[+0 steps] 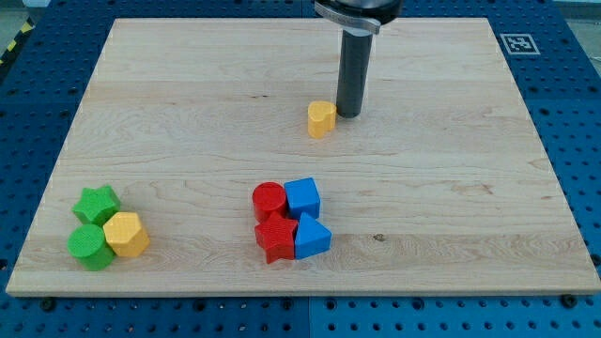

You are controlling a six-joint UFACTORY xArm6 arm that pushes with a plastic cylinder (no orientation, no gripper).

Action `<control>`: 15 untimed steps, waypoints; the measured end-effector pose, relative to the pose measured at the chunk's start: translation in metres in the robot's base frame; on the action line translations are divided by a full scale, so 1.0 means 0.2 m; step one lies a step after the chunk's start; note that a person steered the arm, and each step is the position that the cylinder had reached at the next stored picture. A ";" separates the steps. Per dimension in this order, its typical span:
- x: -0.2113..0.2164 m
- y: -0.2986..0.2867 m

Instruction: Place the yellow heart diagonal to the yellow hexagon

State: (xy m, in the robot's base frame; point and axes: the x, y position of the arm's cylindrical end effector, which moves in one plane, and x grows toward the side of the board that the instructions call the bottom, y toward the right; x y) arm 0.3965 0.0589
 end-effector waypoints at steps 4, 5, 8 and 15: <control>0.05 -0.56; 0.08 -0.55; 0.15 -0.43; 0.27 -0.82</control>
State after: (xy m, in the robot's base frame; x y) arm 0.4509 -0.1046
